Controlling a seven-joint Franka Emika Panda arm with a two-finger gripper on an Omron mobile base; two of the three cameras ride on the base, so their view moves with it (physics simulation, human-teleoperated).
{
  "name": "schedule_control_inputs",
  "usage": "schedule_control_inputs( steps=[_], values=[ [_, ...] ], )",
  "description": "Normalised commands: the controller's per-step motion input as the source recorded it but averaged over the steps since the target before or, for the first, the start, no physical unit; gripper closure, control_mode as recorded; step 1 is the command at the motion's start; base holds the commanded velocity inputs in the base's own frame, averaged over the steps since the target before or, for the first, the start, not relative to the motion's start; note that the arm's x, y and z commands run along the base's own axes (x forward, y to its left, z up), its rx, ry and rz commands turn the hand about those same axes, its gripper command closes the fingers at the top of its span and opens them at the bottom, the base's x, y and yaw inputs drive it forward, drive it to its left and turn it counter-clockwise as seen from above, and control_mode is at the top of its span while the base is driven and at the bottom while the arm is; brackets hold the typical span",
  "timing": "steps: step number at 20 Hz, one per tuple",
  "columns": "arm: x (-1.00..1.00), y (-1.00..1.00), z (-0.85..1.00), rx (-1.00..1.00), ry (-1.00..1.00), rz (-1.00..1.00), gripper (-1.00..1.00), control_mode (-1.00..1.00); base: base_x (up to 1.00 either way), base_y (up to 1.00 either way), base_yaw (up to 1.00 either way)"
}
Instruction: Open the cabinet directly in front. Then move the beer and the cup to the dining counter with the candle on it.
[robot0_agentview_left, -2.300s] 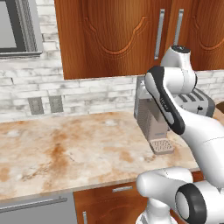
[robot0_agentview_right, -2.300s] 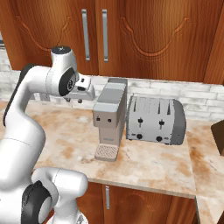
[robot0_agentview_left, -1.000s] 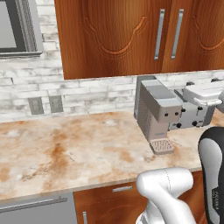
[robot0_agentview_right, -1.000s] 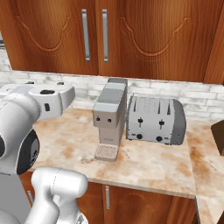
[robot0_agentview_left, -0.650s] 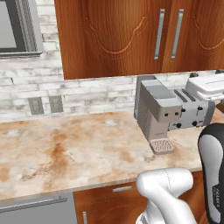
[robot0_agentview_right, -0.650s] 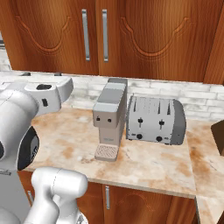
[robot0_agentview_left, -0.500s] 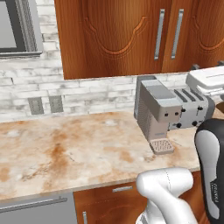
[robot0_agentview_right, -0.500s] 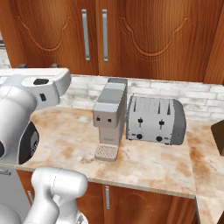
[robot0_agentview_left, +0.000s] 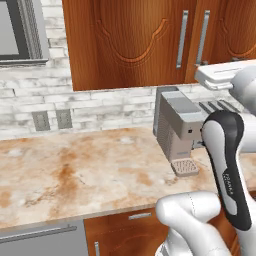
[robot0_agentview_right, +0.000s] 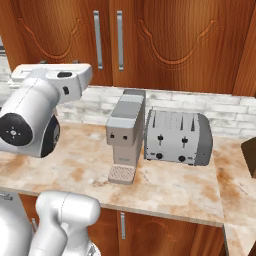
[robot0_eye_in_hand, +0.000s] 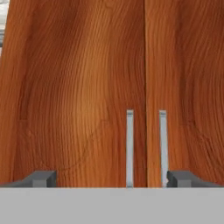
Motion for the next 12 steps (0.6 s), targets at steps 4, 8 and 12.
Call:
schedule_control_inputs(
  steps=[4, 8, 12],
  values=[
    [0.84, 0.0, 0.0, 0.0, 0.0, 0.0, -1.0, -1.0, 0.0, 0.0, 0.0],
    [0.8, -0.1, 0.0, 0.01, 0.08, 0.04, -1.0, -1.0, 0.0, 0.0, 0.0],
    [0.66, -0.14, 0.0, 0.01, 0.05, 0.01, -1.0, -1.0, 0.0, 0.0, 0.0]
  ],
)
